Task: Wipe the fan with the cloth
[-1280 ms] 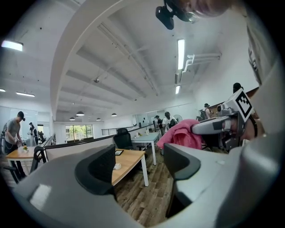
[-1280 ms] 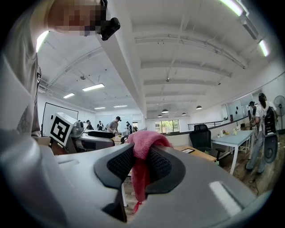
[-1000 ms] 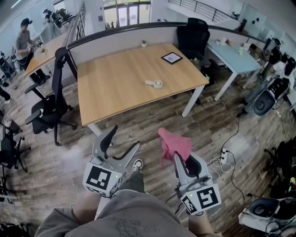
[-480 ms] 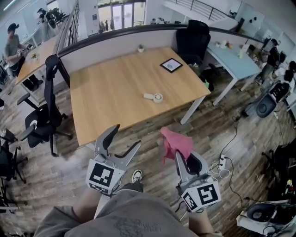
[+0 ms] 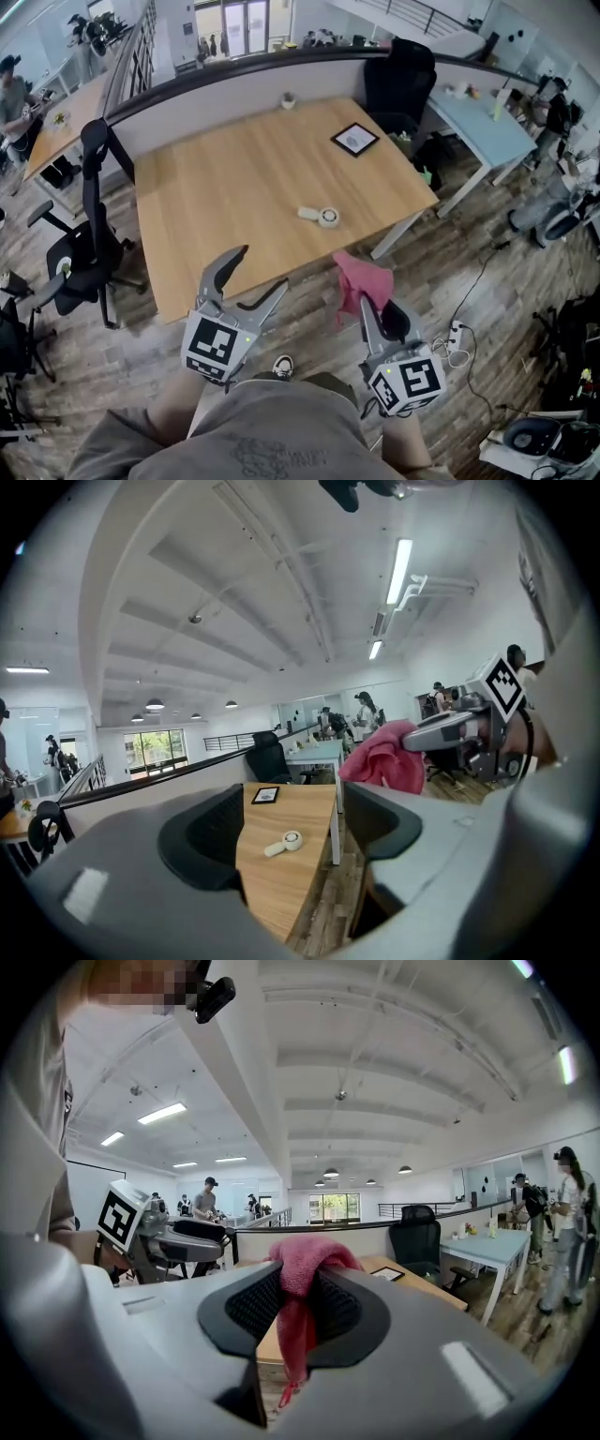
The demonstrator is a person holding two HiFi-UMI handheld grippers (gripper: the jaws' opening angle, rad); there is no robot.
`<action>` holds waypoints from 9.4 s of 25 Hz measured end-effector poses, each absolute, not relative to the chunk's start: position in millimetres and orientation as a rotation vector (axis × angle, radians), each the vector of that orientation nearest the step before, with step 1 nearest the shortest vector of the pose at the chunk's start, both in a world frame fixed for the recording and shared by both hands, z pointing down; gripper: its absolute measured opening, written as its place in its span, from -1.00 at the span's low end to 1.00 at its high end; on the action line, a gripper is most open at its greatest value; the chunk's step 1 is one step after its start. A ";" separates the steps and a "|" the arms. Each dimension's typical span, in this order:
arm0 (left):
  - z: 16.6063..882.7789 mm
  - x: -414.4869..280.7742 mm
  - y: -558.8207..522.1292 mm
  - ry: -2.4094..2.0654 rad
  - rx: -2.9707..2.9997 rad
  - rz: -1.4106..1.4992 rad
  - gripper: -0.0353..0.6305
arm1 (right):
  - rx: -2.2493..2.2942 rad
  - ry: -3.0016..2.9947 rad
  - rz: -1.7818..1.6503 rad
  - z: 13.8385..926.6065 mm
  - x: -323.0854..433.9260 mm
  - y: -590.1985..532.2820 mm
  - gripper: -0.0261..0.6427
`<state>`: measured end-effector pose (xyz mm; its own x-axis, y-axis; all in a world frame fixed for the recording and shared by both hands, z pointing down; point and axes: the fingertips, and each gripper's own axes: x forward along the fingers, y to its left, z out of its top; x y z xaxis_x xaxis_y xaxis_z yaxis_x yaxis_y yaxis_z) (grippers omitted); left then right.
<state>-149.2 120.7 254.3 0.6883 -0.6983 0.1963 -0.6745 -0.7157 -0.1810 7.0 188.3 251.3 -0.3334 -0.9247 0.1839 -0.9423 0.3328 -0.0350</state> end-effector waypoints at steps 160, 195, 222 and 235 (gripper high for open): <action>657.2 -3.5 -171.1 0.322 -2.939 -1.192 -0.33 | 1.407 -1.992 0.932 598.6 114.2 -176.8 -0.68; 662.4 -6.8 -179.0 0.477 -3.032 -1.280 -0.30 | 1.467 -1.933 0.858 562.0 129.7 -189.9 -0.68; 292.1 -38.5 -230.0 1.008 -2.926 -0.241 -0.81 | 1.677 -2.610 0.350 226.6 111.0 -188.8 -0.68; 166.6 -54.1 -206.9 1.156 -2.766 -0.097 -0.89 | 1.730 -2.700 0.033 136.7 105.8 -144.0 -0.68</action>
